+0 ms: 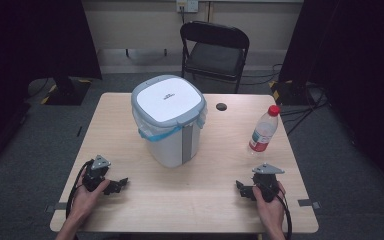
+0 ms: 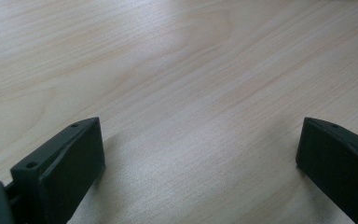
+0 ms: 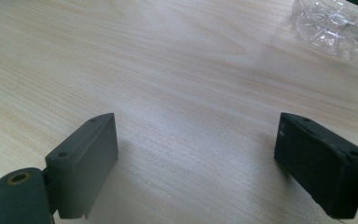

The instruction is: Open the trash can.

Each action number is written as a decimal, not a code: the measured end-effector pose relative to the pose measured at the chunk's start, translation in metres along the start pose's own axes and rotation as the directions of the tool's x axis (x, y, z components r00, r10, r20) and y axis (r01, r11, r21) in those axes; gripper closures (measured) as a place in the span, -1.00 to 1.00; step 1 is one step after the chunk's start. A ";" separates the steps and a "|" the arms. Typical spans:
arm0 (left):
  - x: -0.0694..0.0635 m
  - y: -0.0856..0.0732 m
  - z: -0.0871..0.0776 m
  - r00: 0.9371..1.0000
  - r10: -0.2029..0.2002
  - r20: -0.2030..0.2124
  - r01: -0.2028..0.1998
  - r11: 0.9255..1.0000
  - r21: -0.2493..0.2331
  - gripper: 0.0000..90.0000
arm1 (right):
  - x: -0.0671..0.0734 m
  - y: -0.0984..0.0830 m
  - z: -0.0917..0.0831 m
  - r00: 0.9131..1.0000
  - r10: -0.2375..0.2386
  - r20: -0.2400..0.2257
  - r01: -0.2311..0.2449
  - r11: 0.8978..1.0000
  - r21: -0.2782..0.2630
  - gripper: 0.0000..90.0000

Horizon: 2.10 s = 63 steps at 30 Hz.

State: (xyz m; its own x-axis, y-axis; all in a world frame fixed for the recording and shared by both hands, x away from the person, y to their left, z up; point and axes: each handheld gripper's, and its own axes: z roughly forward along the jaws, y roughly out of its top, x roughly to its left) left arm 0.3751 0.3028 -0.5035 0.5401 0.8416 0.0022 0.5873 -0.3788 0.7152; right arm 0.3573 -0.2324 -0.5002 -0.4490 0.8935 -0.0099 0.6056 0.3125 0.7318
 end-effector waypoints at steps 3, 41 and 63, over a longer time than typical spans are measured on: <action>0.000 0.000 0.000 1.000 0.000 0.003 0.000 1.000 -0.001 -0.98 | 0.002 0.000 0.000 1.000 0.013 0.021 -0.013 1.000 -0.002 -0.73; 0.015 0.094 0.014 0.995 -0.059 0.080 0.070 0.989 -0.134 -0.47 | 0.080 0.152 0.043 0.983 -0.137 -0.119 0.113 0.976 -0.188 -0.50; 0.034 0.102 0.041 0.986 -0.154 0.056 0.161 0.974 -0.157 -0.36 | 0.071 0.162 0.053 0.989 -0.099 -0.110 0.083 0.986 -0.147 -0.38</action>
State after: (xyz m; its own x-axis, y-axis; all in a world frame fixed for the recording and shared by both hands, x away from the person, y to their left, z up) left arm 0.4783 0.2767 -0.4589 0.4762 0.8670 -0.1472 0.5649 -0.1733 0.8068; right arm 0.4582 -0.1016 -0.4185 -0.5761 0.8173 -0.0077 0.4635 0.3344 0.8205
